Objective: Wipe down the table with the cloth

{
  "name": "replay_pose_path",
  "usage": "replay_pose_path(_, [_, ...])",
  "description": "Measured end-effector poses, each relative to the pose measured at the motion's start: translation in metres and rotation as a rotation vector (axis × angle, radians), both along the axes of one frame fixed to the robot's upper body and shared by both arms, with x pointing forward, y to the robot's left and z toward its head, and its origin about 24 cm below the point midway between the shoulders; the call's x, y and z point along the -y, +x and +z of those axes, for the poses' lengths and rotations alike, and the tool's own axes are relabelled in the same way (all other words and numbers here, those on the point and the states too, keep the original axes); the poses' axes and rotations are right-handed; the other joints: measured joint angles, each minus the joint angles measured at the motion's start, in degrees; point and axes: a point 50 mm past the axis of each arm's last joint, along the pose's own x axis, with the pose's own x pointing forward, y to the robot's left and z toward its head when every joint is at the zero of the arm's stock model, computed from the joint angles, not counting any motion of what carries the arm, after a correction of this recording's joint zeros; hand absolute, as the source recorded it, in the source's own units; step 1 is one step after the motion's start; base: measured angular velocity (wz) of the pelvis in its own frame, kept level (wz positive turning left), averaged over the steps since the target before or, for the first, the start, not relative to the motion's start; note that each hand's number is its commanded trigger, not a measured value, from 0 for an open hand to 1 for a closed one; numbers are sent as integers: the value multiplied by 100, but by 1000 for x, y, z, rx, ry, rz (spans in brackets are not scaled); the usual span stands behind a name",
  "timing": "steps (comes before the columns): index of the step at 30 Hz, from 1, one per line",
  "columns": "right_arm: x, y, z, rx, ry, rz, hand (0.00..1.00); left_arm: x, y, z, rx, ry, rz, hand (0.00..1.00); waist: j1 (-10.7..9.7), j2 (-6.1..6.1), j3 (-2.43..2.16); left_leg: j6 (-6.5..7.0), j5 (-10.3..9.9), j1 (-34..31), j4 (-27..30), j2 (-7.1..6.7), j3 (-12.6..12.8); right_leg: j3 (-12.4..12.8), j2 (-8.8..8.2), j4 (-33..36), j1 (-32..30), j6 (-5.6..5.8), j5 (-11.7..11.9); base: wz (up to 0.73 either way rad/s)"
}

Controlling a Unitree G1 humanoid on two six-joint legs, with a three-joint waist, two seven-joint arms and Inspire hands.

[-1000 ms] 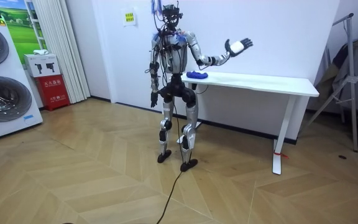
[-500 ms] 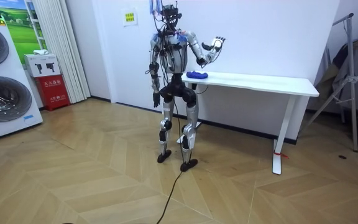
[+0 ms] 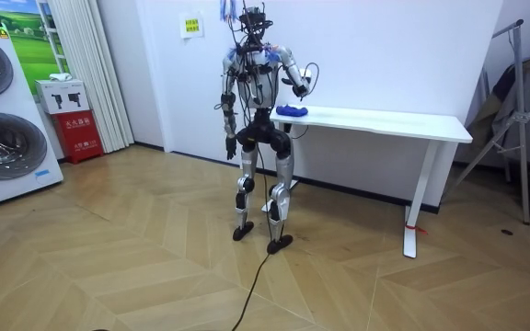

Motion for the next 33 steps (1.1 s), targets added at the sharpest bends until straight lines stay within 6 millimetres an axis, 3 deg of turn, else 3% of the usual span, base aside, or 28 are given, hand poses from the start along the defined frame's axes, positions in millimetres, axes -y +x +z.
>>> replay_pose_path(5, [-13,-9,-29,-130,-37,55,0,0,1,1,7,8,-6,0,-2,-23,14,0,0,11,-9,3,-151,1,11,-11,60,0,0,11])
replay_pose_path(9, [-8,-22,-65,-321,-90,37,0,2,10,3,46,24,-11,0,6,-39,4,0,0,12,-39,2,-259,6,11,7,91,0,0,8])
replay_pose_path(15, [5,-34,-92,-447,-149,-4,0,0,11,4,61,45,-19,0,-12,-12,20,0,0,126,-52,19,-638,-57,40,114,123,0,0,-3])
replay_pose_path(17, [9,-39,-100,-482,-159,-17,0,0,10,4,60,49,-18,0,-38,-5,22,0,0,178,-52,34,-830,-67,50,232,84,-12,-8,2])
replay_pose_path(18, [10,-40,-100,-482,-155,-18,0,0,9,4,59,51,-16,0,-62,32,45,0,1,222,-52,55,-1021,-87,60,376,59,-36,-25,0])
replay_pose_path(20, [10,-40,-101,-484,-149,-18,0,-2,10,5,62,65,-12,0,-110,41,37,-1,1,272,-50,154,-1449,20,145,510,-68,-150,-195,-13])
replay_pose_path(21, [7,-38,-99,-475,-142,-6,0,-7,12,6,68,77,-15,0,-87,13,23,-4,-1,257,-48,234,-1703,406,464,-14,-210,-258,-181,-56])
replay_pose_path(22, [5,-36,-95,-458,-135,16,0,-11,8,7,57,85,-5,0,-90,27,-4,-151,-88,169,83,318,-1617,400,659,-388,-320,-530,380,-48])
replay_pose_path(23, [6,-36,-97,-463,-136,16,0,-10,2,5,38,77,-1,0,-143,57,14,-272,-127,121,266,332,-1510,386,645,-317,-294,-557,443,0])
replay_pose_path(24, [9,-41,-106,-502,-130,-3,0,-7,-2,3,24,64,-4,0,-318,1,12,-377,-210,-24,347,262,-1100,591,502,-273,-175,-558,443,64])
replay_pose_path(25, [14,-44,-109,-520,-124,-26,0,-3,4,3,36,44,-22,0,-371,-67,29,-340,-167,-232,31,177,-791,875,344,-270,-89,-541,433,68])
replay_pose_path(26, [16,-44,-109,-520,-127,-34,0,-2,7,3,48,40,-26,0,-359,-83,26,-309,-45,-356,-170,157,-686,934,302,-257,-78,-506,416,46])
replay_pose_path(27, [25,-41,-109,-523,-130,-70,0,-1,10,4,63,41,-33,0,-328,-103,32,-133,576,-608,-213,164,-484,952,253,-161,-79,-300,287,0])
replay_pose_path(28, [26,-44,-116,-549,-133,-85,0,-3,3,3,47,51,-18,0,-210,-112,-50,-138,586,-549,-96,73,-441,925,168,-166,-59,-182,199,-9])
replay_pose_path(31, [33,-47,-118,-559,-146,-110,0,-1,-5,2,32,49,-11,0,-202,-78,-30,-113,571,-361,-120,-43,-488,730,117,-172,97,-163,186,-4])
replay_pose_path(32, [37,-46,-117,-556,-141,-130,41,0,-9,3,32,47,-9,0,-208,-29,-6,-80,551,-341,-122,-103,-482,620,99,-163,120,-162,185,-3])
replay_pose_path(33, [41,-44,-116,-552,-137,-152,54,0,-11,2,25,48,-9,0,-220,16,21,-47,531,-339,-123,-116,-471,594,86,-165,131,-160,184,0])
